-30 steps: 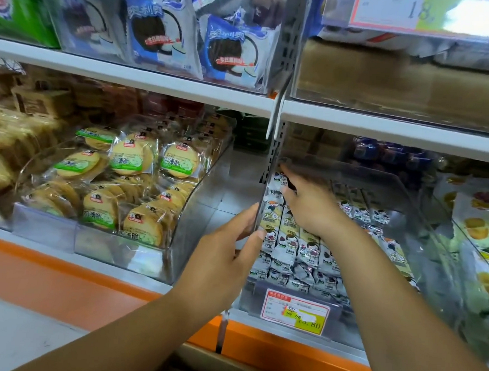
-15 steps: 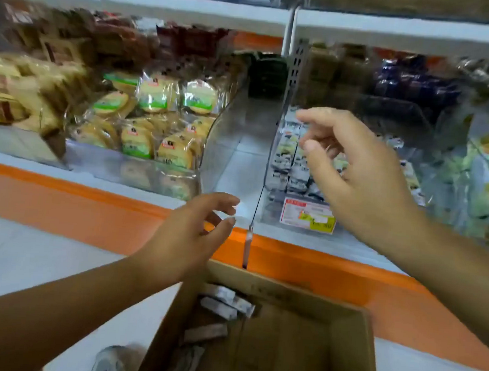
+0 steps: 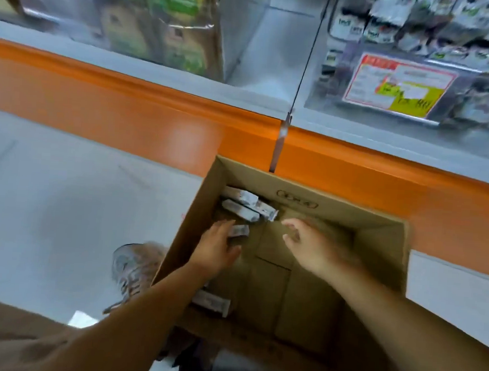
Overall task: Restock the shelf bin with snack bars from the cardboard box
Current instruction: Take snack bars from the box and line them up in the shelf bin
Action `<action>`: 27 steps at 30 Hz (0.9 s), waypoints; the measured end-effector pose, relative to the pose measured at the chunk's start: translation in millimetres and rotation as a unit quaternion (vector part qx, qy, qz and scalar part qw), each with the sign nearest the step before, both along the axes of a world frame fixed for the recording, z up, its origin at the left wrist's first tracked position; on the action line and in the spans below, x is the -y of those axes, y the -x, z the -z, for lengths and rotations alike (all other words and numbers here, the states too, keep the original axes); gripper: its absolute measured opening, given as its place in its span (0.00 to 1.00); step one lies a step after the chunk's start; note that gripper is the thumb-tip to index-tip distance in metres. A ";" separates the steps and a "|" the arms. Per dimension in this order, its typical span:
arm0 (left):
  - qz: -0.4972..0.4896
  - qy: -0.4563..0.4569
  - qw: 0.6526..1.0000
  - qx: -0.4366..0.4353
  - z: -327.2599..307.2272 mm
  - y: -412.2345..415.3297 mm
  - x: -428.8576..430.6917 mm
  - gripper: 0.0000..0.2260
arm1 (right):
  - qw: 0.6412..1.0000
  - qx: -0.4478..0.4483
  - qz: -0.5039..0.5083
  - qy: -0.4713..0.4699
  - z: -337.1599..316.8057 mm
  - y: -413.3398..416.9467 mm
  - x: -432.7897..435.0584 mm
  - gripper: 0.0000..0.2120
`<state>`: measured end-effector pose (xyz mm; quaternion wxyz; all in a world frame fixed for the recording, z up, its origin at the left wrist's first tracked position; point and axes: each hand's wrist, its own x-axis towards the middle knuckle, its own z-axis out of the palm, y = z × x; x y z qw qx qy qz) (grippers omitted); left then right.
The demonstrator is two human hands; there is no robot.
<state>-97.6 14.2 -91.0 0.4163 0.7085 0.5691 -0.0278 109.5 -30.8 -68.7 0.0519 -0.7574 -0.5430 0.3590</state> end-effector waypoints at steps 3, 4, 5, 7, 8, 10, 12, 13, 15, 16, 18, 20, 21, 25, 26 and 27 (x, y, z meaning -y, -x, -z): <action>-0.028 0.039 0.999 -0.013 20.7 2.9 -10.9 0.28 | 0.999 -0.034 0.026 0.013 36.9 7.3 -10.9 0.23; -0.031 0.055 0.998 -0.021 27.8 4.1 -14.9 0.28 | 0.999 -0.041 0.025 0.018 46.0 8.9 -16.9 0.25; -0.031 0.070 0.997 -0.026 34.8 4.8 -17.6 0.28 | 0.999 -0.041 0.018 0.022 53.2 10.0 -23.8 0.27; -0.022 0.076 0.996 -0.037 48.5 4.8 -20.3 0.27 | 0.999 -0.017 -0.021 0.017 65.5 13.4 -39.1 0.29; -0.013 0.072 0.996 -0.050 55.2 4.5 -20.3 0.27 | 0.999 0.003 -0.049 0.013 70.2 16.0 -47.2 0.30; 0.013 0.061 0.994 -0.087 64.8 2.0 -19.0 0.28 | 0.996 0.028 -0.084 0.005 80.3 25.1 -60.3 0.32; 0.055 0.040 0.989 -0.131 71.6 -2.7 -18.9 0.27 | 0.996 0.036 -0.081 -0.001 90.5 36.8 -67.6 0.35; 0.075 0.026 0.985 -0.151 73.8 -5.0 -19.8 0.27 | 0.996 0.047 -0.073 -0.007 95.1 41.2 -68.8 0.36; 0.105 0.003 0.979 -0.176 77.3 -7.6 -23.1 0.24 | 0.993 0.089 -0.064 -0.031 102.3 45.1 -68.6 0.38; 0.121 -0.003 0.976 -0.181 79.1 -7.8 -24.9 0.23 | 0.991 0.110 -0.061 -0.043 104.7 44.9 -68.3 0.38; 0.138 0.003 0.975 -0.175 83.4 -5.5 -27.4 0.20 | 0.987 0.135 -0.059 -0.068 107.3 43.9 -68.6 0.37; 0.124 0.013 0.981 -0.149 86.2 -2.0 -27.2 0.20 | 0.986 0.131 -0.053 -0.092 108.3 43.0 -70.0 0.35; 0.109 0.012 0.986 -0.127 86.3 -0.6 -26.2 0.21 | 0.986 0.122 -0.048 -0.101 108.6 41.9 -70.3 0.34; -0.021 0.026 0.999 0.009 74.6 6.8 -20.7 0.20 | 0.986 0.108 -0.043 -0.117 110.1 32.2 -62.9 0.31; -0.065 0.037 0.996 0.040 69.9 8.4 -19.5 0.20 | 0.986 0.108 -0.040 -0.121 109.8 29.1 -58.9 0.30; -0.106 0.050 0.991 0.068 64.7 8.9 -18.5 0.19 | 0.986 0.104 -0.034 -0.125 109.5 26.2 -54.2 0.30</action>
